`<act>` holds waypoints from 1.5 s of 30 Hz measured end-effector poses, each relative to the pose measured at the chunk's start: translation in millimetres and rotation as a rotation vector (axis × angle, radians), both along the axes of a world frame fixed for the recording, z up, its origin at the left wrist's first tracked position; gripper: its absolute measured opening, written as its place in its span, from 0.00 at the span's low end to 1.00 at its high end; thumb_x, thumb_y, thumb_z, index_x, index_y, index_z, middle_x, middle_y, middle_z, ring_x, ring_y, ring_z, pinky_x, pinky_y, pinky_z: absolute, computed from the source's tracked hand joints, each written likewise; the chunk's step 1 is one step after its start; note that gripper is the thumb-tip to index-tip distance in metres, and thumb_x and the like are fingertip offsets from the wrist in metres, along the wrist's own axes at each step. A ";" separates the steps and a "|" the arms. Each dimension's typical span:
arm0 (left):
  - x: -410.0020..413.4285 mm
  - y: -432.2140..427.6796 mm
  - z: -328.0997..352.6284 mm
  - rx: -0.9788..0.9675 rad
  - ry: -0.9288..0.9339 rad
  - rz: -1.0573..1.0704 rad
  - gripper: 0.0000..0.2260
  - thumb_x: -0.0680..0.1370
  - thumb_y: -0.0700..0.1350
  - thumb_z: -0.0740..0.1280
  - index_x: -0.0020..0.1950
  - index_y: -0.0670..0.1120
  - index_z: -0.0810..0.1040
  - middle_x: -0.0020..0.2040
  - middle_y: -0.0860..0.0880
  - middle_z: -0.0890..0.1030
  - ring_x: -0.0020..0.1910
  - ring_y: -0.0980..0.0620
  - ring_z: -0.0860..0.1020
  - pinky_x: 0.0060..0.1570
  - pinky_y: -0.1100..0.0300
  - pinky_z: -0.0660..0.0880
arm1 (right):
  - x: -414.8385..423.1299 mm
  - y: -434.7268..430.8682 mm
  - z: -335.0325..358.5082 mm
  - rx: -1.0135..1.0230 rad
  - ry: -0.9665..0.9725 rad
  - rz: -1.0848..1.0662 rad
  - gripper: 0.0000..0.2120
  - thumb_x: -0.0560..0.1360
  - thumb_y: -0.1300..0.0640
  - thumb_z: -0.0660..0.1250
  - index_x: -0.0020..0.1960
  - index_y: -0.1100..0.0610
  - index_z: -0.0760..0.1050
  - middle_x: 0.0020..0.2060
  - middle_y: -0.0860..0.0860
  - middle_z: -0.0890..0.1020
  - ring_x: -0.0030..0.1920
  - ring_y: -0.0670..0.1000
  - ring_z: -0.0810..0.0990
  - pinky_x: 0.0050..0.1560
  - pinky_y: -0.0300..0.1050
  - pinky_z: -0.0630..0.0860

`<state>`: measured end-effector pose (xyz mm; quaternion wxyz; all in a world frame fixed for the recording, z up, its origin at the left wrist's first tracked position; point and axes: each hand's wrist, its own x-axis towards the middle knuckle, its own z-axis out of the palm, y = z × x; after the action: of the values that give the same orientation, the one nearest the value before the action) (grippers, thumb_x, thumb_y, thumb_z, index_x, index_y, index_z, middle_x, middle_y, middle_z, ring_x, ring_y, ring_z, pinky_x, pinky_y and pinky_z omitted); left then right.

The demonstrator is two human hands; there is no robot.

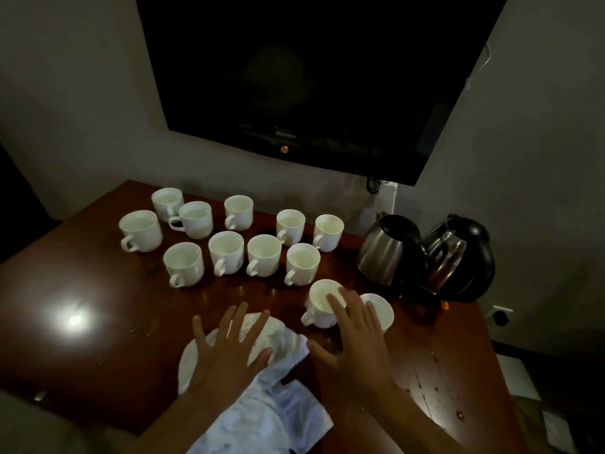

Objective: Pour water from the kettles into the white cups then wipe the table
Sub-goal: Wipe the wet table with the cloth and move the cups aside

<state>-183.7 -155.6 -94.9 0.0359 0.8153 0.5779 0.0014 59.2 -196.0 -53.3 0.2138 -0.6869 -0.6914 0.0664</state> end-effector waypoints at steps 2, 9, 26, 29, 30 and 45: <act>-8.3 -9.1 -4.3 -0.022 0.014 -0.002 0.28 0.81 0.65 0.49 0.77 0.55 0.66 0.74 0.40 0.70 0.71 0.40 0.72 0.66 0.23 0.54 | -30.0 -11.2 -9.6 -0.006 -0.032 0.061 0.41 0.73 0.24 0.57 0.80 0.41 0.54 0.80 0.41 0.50 0.81 0.45 0.44 0.80 0.53 0.42; -32.6 -13.6 -30.5 -0.134 -0.037 0.103 0.30 0.80 0.66 0.47 0.75 0.54 0.70 0.72 0.41 0.72 0.70 0.39 0.72 0.64 0.21 0.52 | -91.3 -29.4 -76.9 -0.073 0.022 0.208 0.44 0.73 0.22 0.55 0.81 0.46 0.57 0.81 0.46 0.53 0.81 0.50 0.50 0.80 0.50 0.51; -107.0 27.2 -64.9 0.113 -0.096 0.214 0.26 0.81 0.66 0.48 0.77 0.61 0.64 0.77 0.44 0.66 0.77 0.42 0.62 0.73 0.31 0.50 | -182.5 35.1 -141.6 0.076 -0.117 0.196 0.46 0.70 0.22 0.54 0.74 0.55 0.72 0.72 0.60 0.73 0.73 0.59 0.67 0.74 0.58 0.56; -146.5 43.8 -64.3 0.125 -0.068 0.333 0.25 0.81 0.65 0.45 0.77 0.62 0.64 0.78 0.45 0.64 0.79 0.44 0.59 0.74 0.32 0.47 | -226.1 54.9 -140.0 0.059 -0.102 0.259 0.45 0.71 0.23 0.55 0.73 0.56 0.73 0.73 0.59 0.72 0.74 0.61 0.69 0.70 0.64 0.63; -160.2 49.5 -63.4 0.130 -0.058 0.378 0.25 0.81 0.64 0.43 0.77 0.63 0.63 0.79 0.46 0.63 0.79 0.45 0.57 0.75 0.33 0.44 | -242.0 61.3 -138.0 0.060 -0.086 0.280 0.45 0.71 0.24 0.56 0.73 0.56 0.73 0.74 0.59 0.71 0.74 0.61 0.70 0.69 0.65 0.64; -363.6 144.7 -77.3 0.168 0.109 0.661 0.32 0.81 0.66 0.36 0.78 0.56 0.63 0.81 0.42 0.55 0.80 0.44 0.51 0.72 0.29 0.42 | -432.5 160.8 -128.8 0.051 -0.003 0.447 0.47 0.73 0.23 0.49 0.81 0.53 0.58 0.81 0.56 0.56 0.81 0.59 0.53 0.76 0.62 0.50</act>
<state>-547.3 -10.8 -172.1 -0.0645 0.5828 0.8099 0.0169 -373.3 -35.2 -182.1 0.2103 -0.5110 -0.8282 0.0935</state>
